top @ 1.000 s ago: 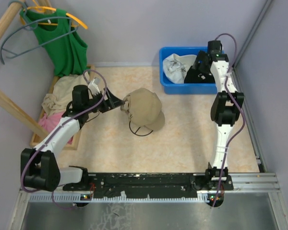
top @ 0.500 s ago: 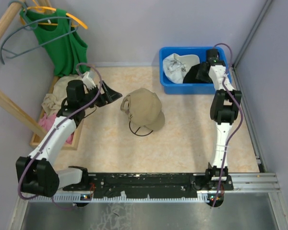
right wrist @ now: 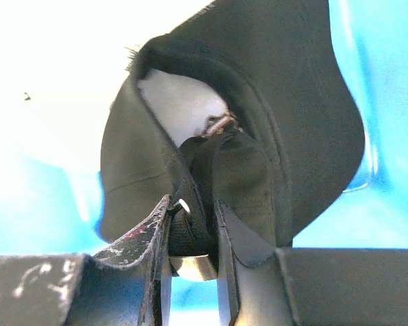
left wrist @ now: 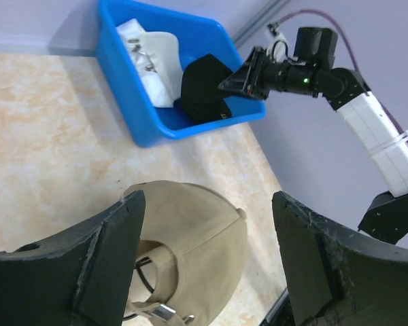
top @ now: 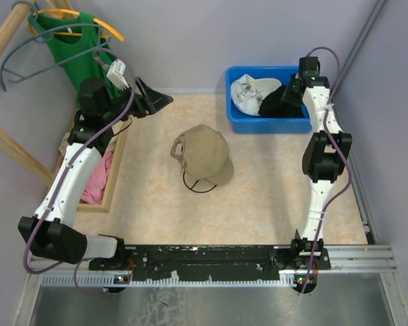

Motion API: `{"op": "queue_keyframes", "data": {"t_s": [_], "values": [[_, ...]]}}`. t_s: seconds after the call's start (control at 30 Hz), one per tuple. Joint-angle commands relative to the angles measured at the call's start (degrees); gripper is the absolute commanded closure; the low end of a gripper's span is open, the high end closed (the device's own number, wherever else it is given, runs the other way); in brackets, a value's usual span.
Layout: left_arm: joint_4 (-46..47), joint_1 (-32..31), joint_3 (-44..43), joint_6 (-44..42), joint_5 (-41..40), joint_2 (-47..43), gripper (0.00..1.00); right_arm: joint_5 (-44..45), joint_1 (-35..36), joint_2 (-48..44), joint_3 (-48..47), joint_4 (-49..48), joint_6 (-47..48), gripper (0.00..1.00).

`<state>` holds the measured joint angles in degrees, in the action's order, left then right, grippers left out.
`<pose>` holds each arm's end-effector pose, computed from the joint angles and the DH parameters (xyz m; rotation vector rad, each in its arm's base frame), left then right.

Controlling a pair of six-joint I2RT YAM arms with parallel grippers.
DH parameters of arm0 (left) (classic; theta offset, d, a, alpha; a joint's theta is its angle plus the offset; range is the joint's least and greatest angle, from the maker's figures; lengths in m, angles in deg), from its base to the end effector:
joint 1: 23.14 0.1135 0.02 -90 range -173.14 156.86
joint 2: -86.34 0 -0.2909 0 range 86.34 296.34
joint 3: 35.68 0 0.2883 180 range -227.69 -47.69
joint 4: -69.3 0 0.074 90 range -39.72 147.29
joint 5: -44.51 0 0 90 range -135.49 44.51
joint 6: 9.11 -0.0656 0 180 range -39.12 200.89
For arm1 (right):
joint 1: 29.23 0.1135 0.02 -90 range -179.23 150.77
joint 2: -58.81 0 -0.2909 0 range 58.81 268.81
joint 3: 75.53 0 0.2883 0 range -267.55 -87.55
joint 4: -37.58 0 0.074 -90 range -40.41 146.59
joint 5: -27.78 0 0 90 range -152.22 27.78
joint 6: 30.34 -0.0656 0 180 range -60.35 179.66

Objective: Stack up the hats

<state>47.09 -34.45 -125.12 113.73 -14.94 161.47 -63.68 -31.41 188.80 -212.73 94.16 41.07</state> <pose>0.3405 -0.1021 0.4480 0.0820 1.7969 -1.0156 0.5835 -0.0205 0.2666 0.4283 2.4006 0.1596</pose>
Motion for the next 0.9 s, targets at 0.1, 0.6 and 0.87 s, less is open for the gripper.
{"op": "queue_keyframes", "data": {"t_s": [0.1, 0.6, 0.87], "values": [[-0.28, -4.71, -6.38, 0.64, 5.11, 6.35, 0.19, -3.68, -0.29, -16.34, -2.45, -1.3, -1.57, 1.0], [11.74, -9.47, -15.13, 9.26, 14.09, 18.74, 0.17, -22.35, -0.36, -33.3, 9.09, -12.71, -11.08, 1.0], [23.99, -11.42, -11.87, 28.62, 14.96, 19.93, 0.16, -23.34, 0.11, -41.11, 15.91, -22.02, -18.58, 1.0]]}}
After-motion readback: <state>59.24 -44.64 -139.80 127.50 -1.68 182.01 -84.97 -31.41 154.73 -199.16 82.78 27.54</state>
